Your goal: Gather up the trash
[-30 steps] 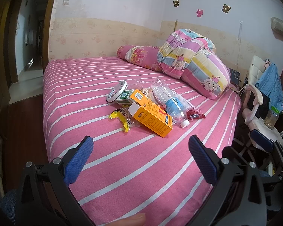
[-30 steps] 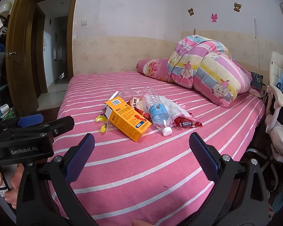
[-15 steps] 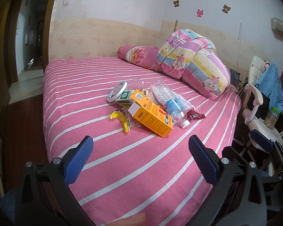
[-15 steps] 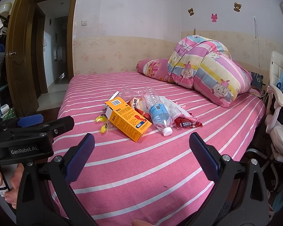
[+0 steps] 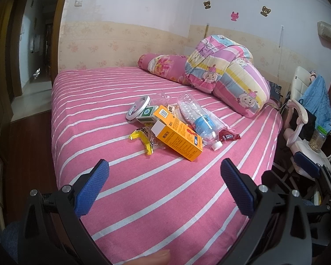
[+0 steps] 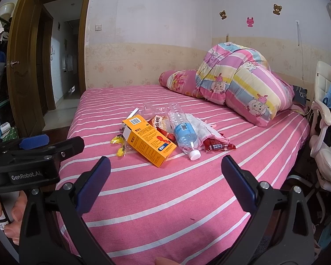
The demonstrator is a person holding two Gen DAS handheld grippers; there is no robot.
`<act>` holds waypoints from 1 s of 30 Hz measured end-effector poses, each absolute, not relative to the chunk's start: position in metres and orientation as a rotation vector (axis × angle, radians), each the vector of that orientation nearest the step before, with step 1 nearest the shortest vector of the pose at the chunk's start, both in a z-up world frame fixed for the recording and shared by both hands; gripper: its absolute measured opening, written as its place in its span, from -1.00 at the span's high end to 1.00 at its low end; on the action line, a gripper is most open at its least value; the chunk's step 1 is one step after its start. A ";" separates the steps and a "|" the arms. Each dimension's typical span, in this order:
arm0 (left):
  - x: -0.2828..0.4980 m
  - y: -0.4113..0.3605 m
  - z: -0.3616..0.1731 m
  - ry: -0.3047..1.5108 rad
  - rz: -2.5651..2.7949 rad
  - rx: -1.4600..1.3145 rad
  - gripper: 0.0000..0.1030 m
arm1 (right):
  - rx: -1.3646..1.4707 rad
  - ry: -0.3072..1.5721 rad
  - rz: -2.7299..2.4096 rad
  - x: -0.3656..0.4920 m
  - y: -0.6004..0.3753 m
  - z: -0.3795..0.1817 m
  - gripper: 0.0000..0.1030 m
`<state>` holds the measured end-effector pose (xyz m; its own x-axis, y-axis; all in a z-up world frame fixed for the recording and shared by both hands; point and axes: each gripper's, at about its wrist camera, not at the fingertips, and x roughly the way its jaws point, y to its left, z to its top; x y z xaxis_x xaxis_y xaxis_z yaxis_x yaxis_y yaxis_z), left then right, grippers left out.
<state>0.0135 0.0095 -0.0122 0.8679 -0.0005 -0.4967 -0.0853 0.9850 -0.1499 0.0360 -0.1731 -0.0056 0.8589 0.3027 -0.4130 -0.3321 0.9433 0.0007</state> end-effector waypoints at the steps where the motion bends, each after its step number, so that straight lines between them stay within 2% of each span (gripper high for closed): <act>1: 0.013 0.009 -0.012 0.518 0.044 -0.168 -0.90 | -0.072 0.419 0.331 0.036 -0.174 -0.005 -0.92; 9: 0.010 0.009 -0.011 0.518 0.053 -0.161 -0.90 | -0.079 0.405 0.333 0.030 -0.175 -0.001 -0.92; 18: -0.002 0.006 -0.007 0.594 0.014 -0.175 -0.90 | 0.036 0.390 0.362 0.026 -0.199 0.005 -0.92; 26: 0.023 0.017 -0.053 0.693 -0.044 -0.257 -0.90 | 0.033 0.477 0.444 0.050 -0.198 -0.007 -0.92; 30: 0.046 0.029 -0.057 0.703 -0.100 -0.309 -0.90 | 0.000 0.508 0.510 0.068 -0.182 -0.014 -0.92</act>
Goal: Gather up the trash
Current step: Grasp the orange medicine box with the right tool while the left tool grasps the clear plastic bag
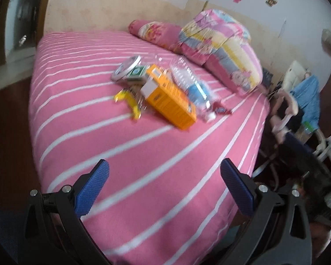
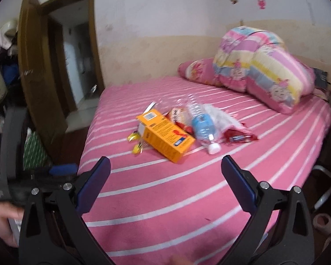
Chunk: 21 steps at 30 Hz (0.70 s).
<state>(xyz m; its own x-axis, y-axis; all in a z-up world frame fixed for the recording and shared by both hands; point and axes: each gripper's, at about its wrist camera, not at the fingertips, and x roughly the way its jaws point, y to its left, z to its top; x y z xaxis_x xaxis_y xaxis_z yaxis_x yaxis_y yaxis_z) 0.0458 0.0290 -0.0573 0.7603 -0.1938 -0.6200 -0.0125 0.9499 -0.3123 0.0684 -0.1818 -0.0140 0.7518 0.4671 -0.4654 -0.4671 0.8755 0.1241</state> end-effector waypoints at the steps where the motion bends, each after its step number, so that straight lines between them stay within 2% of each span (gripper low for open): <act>1: 0.052 0.032 -0.057 0.695 -0.103 -0.305 -0.90 | -0.034 0.511 0.538 0.078 -0.172 -0.017 -0.92; 10: 0.103 0.070 -0.088 0.762 -0.101 -0.414 -0.90 | -0.150 0.565 0.613 0.161 -0.133 -0.047 -0.92; 21: 0.149 0.078 -0.106 0.813 -0.153 -0.377 -0.90 | -0.243 0.631 0.736 0.221 -0.117 -0.072 -0.92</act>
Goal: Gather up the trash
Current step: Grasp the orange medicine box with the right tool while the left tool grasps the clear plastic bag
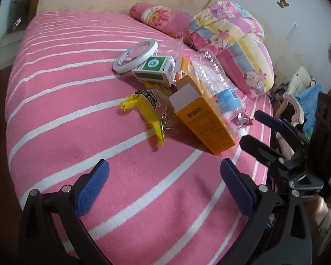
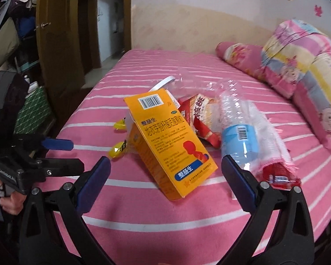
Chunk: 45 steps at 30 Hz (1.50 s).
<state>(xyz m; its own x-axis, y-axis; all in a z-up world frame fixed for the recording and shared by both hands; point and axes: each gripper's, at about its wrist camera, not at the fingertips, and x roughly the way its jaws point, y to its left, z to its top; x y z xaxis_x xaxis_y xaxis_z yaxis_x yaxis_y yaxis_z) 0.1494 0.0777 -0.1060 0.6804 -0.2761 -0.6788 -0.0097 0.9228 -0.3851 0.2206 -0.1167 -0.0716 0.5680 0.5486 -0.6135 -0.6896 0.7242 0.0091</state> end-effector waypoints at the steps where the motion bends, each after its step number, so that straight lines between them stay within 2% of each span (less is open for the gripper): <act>1: 0.153 0.078 -0.108 0.822 -0.163 -0.375 -0.90 | -0.230 0.648 0.774 0.226 -0.116 -0.073 -0.92; 11: 0.189 0.084 -0.117 0.875 -0.220 -0.393 -0.90 | -0.251 0.657 0.871 0.262 -0.101 -0.078 -0.92; 20: 0.211 0.076 -0.128 0.939 -0.284 -0.318 -0.90 | -0.263 0.768 1.010 0.297 -0.090 -0.101 -0.92; 26: 0.223 0.072 -0.127 0.939 -0.273 -0.280 -0.89 | -0.439 0.734 0.950 0.293 -0.073 -0.114 -0.92; 29: 0.230 0.073 -0.127 0.930 -0.275 -0.294 -0.89 | -0.429 0.730 0.918 0.298 -0.076 -0.114 -0.92; 31: 0.231 0.077 -0.127 0.923 -0.276 -0.309 -0.89 | -0.374 0.739 0.910 0.302 -0.083 -0.111 -0.87; 32: 0.232 0.079 -0.127 0.918 -0.276 -0.318 -0.89 | -0.352 0.739 0.911 0.303 -0.086 -0.110 -0.70; 33: 0.234 0.080 -0.127 0.912 -0.277 -0.331 -0.89 | -0.331 0.738 0.912 0.304 -0.091 -0.108 -0.63; 37: 0.240 0.084 -0.128 0.887 -0.276 -0.367 -0.87 | -0.284 0.754 0.917 0.303 -0.099 -0.105 -0.58; 38: 0.242 0.084 -0.128 0.884 -0.277 -0.372 -0.82 | -0.287 0.751 0.912 0.301 -0.100 -0.105 -0.55; 41: 0.251 0.084 -0.131 0.891 -0.286 -0.390 -0.40 | -0.262 0.760 0.913 0.296 -0.102 -0.103 -0.55; 45: 0.258 0.083 -0.134 0.888 -0.258 -0.385 -0.38 | -0.249 0.762 0.914 0.296 -0.103 -0.100 -0.55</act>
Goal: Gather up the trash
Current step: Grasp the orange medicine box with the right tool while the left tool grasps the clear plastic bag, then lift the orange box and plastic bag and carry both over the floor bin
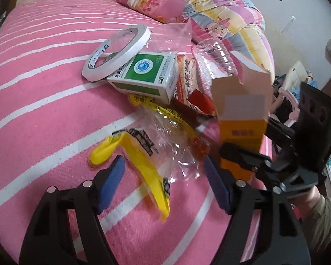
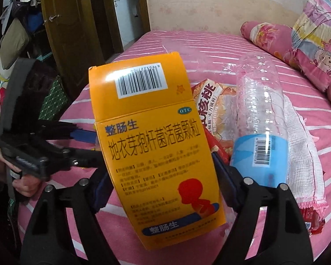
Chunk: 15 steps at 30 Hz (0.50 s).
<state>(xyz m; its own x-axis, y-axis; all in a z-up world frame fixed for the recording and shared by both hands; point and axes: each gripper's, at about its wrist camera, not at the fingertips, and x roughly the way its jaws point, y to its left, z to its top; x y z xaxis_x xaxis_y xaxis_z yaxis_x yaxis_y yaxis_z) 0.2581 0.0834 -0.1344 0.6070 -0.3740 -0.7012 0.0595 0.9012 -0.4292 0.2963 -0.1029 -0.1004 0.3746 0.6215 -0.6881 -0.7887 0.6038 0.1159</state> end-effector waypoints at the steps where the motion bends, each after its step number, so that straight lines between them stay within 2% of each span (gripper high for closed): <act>1: 0.260 0.082 -0.135 0.892 -0.246 -0.374 -0.38 | -0.248 0.762 0.913 0.297 -0.103 -0.101 -0.55; 4: 0.263 0.075 -0.135 0.898 -0.222 -0.342 -0.38 | -0.233 0.765 0.916 0.296 -0.104 -0.099 -0.55; 5: 0.263 0.073 -0.135 0.900 -0.214 -0.329 -0.31 | -0.229 0.765 0.915 0.294 -0.105 -0.098 -0.55; 6: 0.263 0.072 -0.135 0.901 -0.206 -0.323 -0.08 | -0.226 0.765 0.916 0.295 -0.105 -0.097 -0.54; 8: 0.264 0.071 -0.136 0.907 -0.203 -0.334 0.11 | -0.224 0.759 0.912 0.295 -0.105 -0.095 -0.54; 12: 0.259 0.071 -0.135 0.886 -0.213 -0.352 0.22 | -0.208 0.752 0.907 0.290 -0.108 -0.089 -0.54; 15: 0.251 0.069 -0.131 0.873 -0.218 -0.346 0.22 | -0.193 0.742 0.900 0.281 -0.110 -0.083 -0.54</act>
<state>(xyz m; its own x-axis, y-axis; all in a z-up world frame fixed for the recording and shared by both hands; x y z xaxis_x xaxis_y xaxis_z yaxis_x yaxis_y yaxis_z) 0.2511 0.0690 -0.1314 0.6253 -0.3255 -0.7092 0.0462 0.9227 -0.3827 0.2812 -0.1104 -0.0830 0.3951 0.6412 -0.6579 -0.7682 0.6233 0.1461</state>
